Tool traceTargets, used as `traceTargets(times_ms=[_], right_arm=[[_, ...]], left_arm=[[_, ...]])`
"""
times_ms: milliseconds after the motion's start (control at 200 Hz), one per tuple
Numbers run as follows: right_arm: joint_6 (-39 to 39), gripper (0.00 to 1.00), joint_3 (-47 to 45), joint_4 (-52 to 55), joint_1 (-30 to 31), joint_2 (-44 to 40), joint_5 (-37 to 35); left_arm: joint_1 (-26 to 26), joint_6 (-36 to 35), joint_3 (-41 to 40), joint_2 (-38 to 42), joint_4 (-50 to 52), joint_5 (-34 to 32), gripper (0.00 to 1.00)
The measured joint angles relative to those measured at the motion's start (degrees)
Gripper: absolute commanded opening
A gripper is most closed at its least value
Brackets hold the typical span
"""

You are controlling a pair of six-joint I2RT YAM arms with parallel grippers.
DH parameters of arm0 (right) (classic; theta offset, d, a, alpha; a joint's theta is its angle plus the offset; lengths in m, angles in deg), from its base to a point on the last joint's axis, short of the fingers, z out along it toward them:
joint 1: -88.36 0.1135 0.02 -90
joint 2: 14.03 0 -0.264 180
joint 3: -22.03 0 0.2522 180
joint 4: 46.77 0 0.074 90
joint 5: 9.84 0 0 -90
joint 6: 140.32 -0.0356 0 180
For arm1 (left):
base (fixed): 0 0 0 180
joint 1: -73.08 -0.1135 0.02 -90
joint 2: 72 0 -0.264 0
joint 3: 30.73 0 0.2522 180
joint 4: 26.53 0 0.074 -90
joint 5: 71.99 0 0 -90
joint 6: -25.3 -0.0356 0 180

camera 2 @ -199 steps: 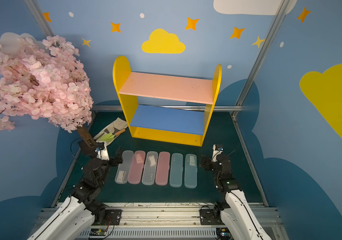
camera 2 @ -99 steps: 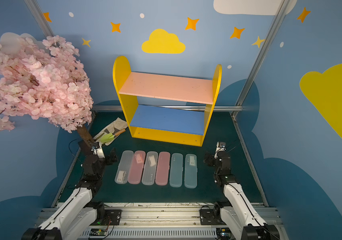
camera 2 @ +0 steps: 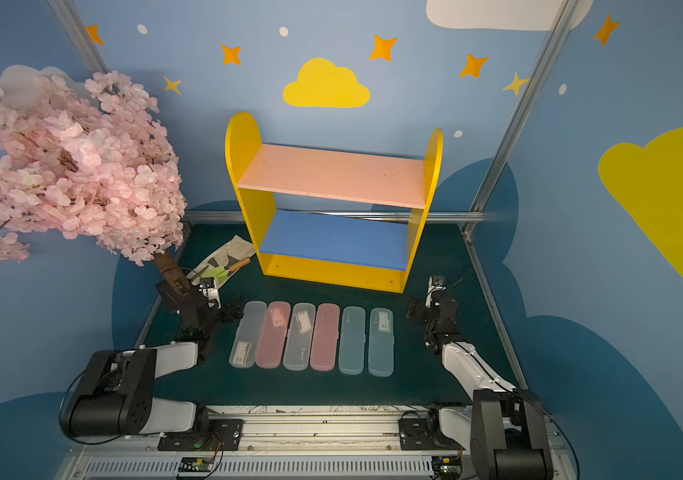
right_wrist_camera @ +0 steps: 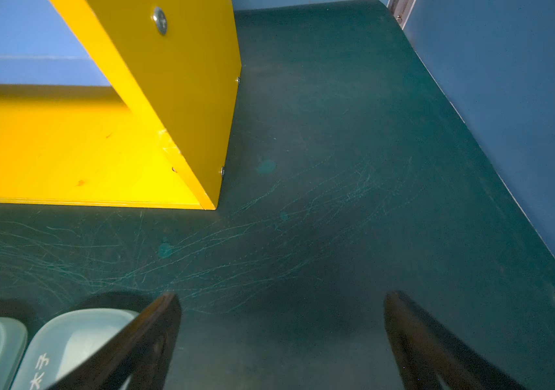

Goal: Remove the pencil cases from the shelf
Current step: Reset both arms

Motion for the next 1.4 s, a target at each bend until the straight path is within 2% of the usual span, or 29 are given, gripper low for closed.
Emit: traceTargets(times_ms=[120,300,656,761,896,1056,1181,1397], right_arm=[[1.2,0.99,0.3,-2.0,-0.5,1.8,1.3],[2.2,0.98,0.5,-6.0,-2.0,5.8,2.9],[3.8,0.98,4.5,-7.2,-2.0,10.2,5.6],[4.2,0.99,2.5,-14.1,-1.8,12.3,5.6],[3.3,0.99,-3.3,-26.9,-1.6,19.9,3.9],[3.1,0.99,-2.1,-23.4,-1.6,18.9,3.3],[2.8,0.99,-1.0,-25.7,-1.6,17.7,3.0],[3.4,0.99,-0.3,-22.7,-1.4,17.4,3.0]], left_arm=[[0.0,-1.0,0.8,-5.4,-3.9,1.6,1.0],[0.0,-1.4,0.9,-5.4,-3.5,2.4,1.0],[0.2,-2.2,0.9,-5.4,-3.5,2.4,1.0],[0.2,-2.2,0.9,-5.4,-3.5,2.4,1.0],[0.2,-2.2,0.9,-5.4,-3.5,2.4,1.0],[0.2,-2.2,0.9,-5.4,-3.5,2.4,1.0],[0.2,-2.2,0.9,-5.4,-3.5,2.4,1.0],[0.2,-2.2,1.0,-5.4,-3.4,2.4,1.0]])
